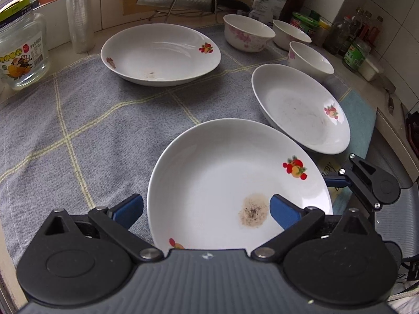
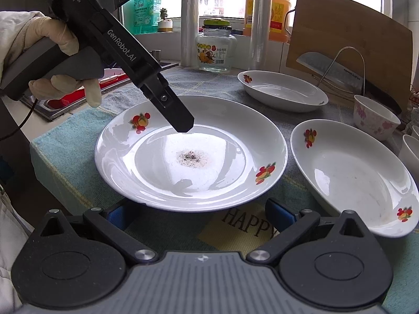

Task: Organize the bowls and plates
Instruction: 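Move the left tool to the stained white plate and close on its rim, then lift the stained plate with the left tool and carry it toward the sink, then lower the stained plate beside the sink and open the left tool, then move the right tool to the rim of the large white plate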

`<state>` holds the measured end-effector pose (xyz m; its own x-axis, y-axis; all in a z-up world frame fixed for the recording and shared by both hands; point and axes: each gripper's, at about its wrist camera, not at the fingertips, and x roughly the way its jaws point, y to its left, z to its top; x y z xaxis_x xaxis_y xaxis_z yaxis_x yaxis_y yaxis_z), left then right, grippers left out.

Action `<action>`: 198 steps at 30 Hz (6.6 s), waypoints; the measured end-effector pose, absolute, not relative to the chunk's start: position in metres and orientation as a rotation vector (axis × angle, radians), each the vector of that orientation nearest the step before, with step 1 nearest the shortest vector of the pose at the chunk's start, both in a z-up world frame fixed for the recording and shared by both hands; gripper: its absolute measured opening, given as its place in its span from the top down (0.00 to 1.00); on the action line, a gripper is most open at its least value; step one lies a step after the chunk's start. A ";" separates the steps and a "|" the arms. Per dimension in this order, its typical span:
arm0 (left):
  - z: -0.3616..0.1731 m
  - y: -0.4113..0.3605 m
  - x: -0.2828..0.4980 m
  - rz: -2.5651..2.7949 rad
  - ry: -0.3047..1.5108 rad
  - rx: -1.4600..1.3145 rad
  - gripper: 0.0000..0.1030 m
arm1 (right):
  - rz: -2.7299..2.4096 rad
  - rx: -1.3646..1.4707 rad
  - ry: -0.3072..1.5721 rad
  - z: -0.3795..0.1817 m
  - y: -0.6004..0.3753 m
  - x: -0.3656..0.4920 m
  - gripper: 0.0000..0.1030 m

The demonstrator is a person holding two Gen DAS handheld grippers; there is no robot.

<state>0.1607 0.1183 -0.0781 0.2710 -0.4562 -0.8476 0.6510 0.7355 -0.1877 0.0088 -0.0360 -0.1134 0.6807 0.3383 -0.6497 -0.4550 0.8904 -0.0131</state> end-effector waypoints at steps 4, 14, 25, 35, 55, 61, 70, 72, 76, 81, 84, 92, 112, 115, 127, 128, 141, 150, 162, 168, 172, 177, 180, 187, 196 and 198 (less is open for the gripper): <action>-0.082 0.113 0.172 -0.793 1.102 0.220 0.05 | 0.446 -0.178 0.682 -0.113 -0.035 0.009 0.00; -0.082 0.101 0.187 -0.875 1.156 0.274 0.08 | 0.447 -0.177 0.678 -0.114 -0.036 0.007 0.00; -0.087 0.100 0.196 -0.892 1.187 0.282 0.10 | 0.449 -0.180 0.673 -0.114 -0.035 0.006 0.00; -0.090 0.097 0.204 -0.923 1.223 0.291 0.19 | 0.456 -0.213 0.662 -0.112 -0.032 0.007 0.00; -0.090 0.090 0.208 -0.968 1.234 0.337 0.19 | 0.506 -0.208 0.707 -0.109 -0.028 0.019 0.00; -0.089 0.094 0.207 -0.974 1.225 0.334 0.19 | 0.495 -0.218 0.719 -0.108 -0.026 0.021 0.00; -0.084 0.096 0.201 -0.977 1.189 0.352 0.19 | 0.480 -0.233 0.725 -0.107 -0.025 0.020 0.00; -0.082 0.095 0.200 -0.979 1.178 0.360 0.19 | 0.478 -0.237 0.725 -0.106 -0.025 0.020 0.00; -0.080 0.098 0.200 -0.970 1.170 0.345 0.19 | 0.482 -0.249 0.719 -0.102 -0.024 0.022 0.00; -0.074 0.110 0.200 -0.950 1.150 0.325 0.19 | 0.498 -0.265 0.713 -0.099 -0.020 0.027 0.00; -0.071 0.118 0.201 -0.932 1.141 0.310 0.19 | 0.515 -0.271 0.710 -0.097 -0.016 0.032 0.00; -0.062 0.144 0.208 -0.879 1.116 0.265 0.19 | 0.568 -0.296 0.696 -0.093 -0.001 0.050 0.00; -0.061 0.211 0.247 -0.777 1.087 0.202 0.19 | 0.656 -0.340 0.686 -0.099 0.058 0.110 0.00; -0.063 0.216 0.253 -0.776 1.086 0.196 0.19 | 0.658 -0.336 0.693 -0.101 0.065 0.117 0.00; -0.075 0.228 0.276 -0.776 1.075 0.195 0.19 | 0.639 -0.341 0.709 -0.113 0.081 0.136 0.00; -0.075 0.228 0.278 -0.775 1.072 0.196 0.19 | 0.636 -0.344 0.710 -0.113 0.082 0.137 0.00; -0.085 0.231 0.287 -0.765 1.071 0.176 0.19 | 0.620 -0.331 0.733 -0.121 0.087 0.145 0.00; -0.085 0.229 0.274 -0.721 1.011 0.215 0.12 | 0.602 -0.343 0.727 -0.119 0.087 0.143 0.00; -0.034 0.219 0.192 -0.586 0.709 0.285 0.03 | 0.434 -0.321 0.760 -0.089 0.058 0.121 0.00; -0.026 0.194 0.154 -0.554 0.662 0.257 0.02 | 0.370 -0.310 0.760 -0.081 0.041 0.107 0.00; -0.022 0.170 0.129 -0.533 0.626 0.271 0.02 | 0.334 -0.308 0.754 -0.076 0.026 0.090 0.00; -0.023 0.142 0.105 -0.510 0.624 0.243 0.02 | 0.305 -0.292 0.755 -0.073 -0.001 0.073 0.00; -0.026 0.126 0.093 -0.491 0.635 0.213 0.02 | 0.298 -0.300 0.752 -0.072 -0.020 0.061 0.00; -0.035 0.103 0.064 -0.466 0.662 0.198 0.02 | 0.327 -0.288 0.749 -0.074 -0.052 0.046 0.00; -0.041 0.100 0.056 -0.507 0.684 0.208 0.02 | 0.299 -0.261 0.748 -0.075 -0.060 0.039 0.00; -0.044 0.100 0.059 -0.523 0.683 0.211 0.02 | 0.267 -0.253 0.756 -0.074 -0.059 0.040 0.00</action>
<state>0.0593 0.1005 -0.0435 0.6533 -0.3900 -0.6490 0.5250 0.8509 0.0172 0.0403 -0.0593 -0.0739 0.6970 0.1462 -0.7020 -0.3267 0.9362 -0.1294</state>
